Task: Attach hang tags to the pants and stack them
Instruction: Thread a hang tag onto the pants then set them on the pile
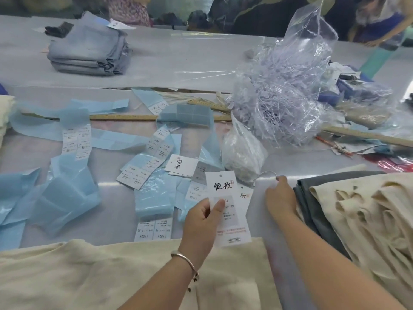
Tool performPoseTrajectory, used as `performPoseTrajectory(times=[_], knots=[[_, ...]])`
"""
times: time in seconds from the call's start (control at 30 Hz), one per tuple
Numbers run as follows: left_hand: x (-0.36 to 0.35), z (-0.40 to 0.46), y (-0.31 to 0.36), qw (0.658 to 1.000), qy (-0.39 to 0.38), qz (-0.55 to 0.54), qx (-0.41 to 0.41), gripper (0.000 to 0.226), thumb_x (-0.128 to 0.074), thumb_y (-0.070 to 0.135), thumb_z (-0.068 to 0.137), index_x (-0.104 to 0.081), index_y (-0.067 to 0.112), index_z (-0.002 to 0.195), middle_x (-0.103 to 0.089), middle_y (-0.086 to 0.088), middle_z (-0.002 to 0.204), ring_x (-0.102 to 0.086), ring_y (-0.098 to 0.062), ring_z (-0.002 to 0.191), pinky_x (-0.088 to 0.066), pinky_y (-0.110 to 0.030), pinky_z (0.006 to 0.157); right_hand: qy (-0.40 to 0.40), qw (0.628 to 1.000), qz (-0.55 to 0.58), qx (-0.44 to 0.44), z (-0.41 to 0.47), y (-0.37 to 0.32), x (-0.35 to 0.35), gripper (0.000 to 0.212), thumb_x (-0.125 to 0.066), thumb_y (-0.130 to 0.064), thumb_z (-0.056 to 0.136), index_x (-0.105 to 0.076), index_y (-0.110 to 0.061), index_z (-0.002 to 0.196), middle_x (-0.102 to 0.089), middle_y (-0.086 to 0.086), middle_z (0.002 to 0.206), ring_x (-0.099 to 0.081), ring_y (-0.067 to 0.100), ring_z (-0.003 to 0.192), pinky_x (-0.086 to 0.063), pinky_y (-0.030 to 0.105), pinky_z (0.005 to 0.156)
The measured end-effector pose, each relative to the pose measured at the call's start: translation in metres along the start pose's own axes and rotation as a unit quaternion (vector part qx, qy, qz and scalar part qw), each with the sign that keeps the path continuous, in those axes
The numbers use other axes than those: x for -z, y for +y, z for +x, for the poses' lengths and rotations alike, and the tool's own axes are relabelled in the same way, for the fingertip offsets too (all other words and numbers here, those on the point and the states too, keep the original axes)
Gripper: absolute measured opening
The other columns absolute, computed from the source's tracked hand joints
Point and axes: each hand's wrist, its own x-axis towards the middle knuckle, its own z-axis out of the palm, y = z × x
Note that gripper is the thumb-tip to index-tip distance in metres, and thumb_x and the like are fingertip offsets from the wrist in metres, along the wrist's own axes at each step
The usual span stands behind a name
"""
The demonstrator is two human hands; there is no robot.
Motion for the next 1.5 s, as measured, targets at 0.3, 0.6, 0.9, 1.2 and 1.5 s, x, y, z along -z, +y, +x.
performPoseTrajectory(times=[0.3, 0.6, 0.9, 1.2, 1.5], knots=[[-0.047, 0.007, -0.008, 1.000, 0.004, 0.013, 0.009, 0.035, -0.063, 0.024, 0.092, -0.055, -0.003, 0.071, -0.057, -0.002, 0.065, -0.051, -0.012, 0.062, -0.041, -0.021, 0.054, -0.039, 0.981, -0.172, 0.082, 0.066, -0.019, 0.001, 0.026, -0.041, -0.001, 0.089, -0.047, -0.013, 0.111, -0.060, 0.012, 0.102, -0.052, 0.030, 0.082, -0.038, 0.032, 0.064], [-0.064, -0.008, -0.010, 0.999, 0.014, -0.012, 0.029, 0.017, -0.064, 0.025, 0.092, -0.074, 0.015, 0.084, -0.075, -0.003, 0.084, -0.068, -0.010, 0.072, -0.054, -0.024, 0.063, -0.084, 0.970, -0.200, 0.112, 0.064, -0.012, 0.013, 0.023, -0.040, -0.001, 0.090, -0.042, -0.006, 0.113, -0.063, 0.011, 0.104, -0.057, 0.030, 0.088, -0.037, 0.035, 0.068], [-0.046, -0.035, 0.008, 0.992, -0.009, -0.117, 0.046, 0.019, -0.065, 0.037, 0.078, -0.078, 0.026, 0.088, -0.076, -0.001, 0.093, -0.070, -0.011, 0.079, -0.054, -0.026, 0.069, -0.062, 0.985, 0.037, 0.154, -0.042, -0.003, 0.035, 0.019, -0.029, -0.003, 0.087, -0.038, -0.016, 0.097, -0.061, -0.001, 0.091, -0.054, 0.023, 0.079, -0.043, 0.039, 0.064], [0.032, -0.066, 0.029, 0.974, -0.227, -0.011, 0.017, 0.025, -0.063, 0.031, 0.088, -0.075, 0.023, 0.108, -0.071, 0.000, 0.117, -0.067, -0.015, 0.107, -0.052, -0.021, 0.083, -0.079, 0.962, 0.088, 0.246, -0.178, -0.001, 0.045, 0.018, -0.028, -0.038, 0.088, -0.036, -0.027, 0.076, -0.057, -0.011, 0.067, -0.046, 0.009, 0.058, -0.042, 0.021, 0.054], [0.093, -0.122, 0.028, 0.957, -0.268, -0.073, 0.081, 0.047, -0.075, 0.037, 0.073, -0.073, 0.004, 0.106, -0.071, -0.019, 0.107, -0.067, -0.026, 0.093, -0.051, -0.039, 0.088, -0.173, 0.937, 0.285, 0.106, -0.288, -0.041, 0.048, 0.020, -0.045, -0.053, 0.086, -0.061, -0.040, 0.086, -0.072, -0.009, 0.081, -0.069, 0.014, 0.077, -0.058, 0.040, 0.077]])
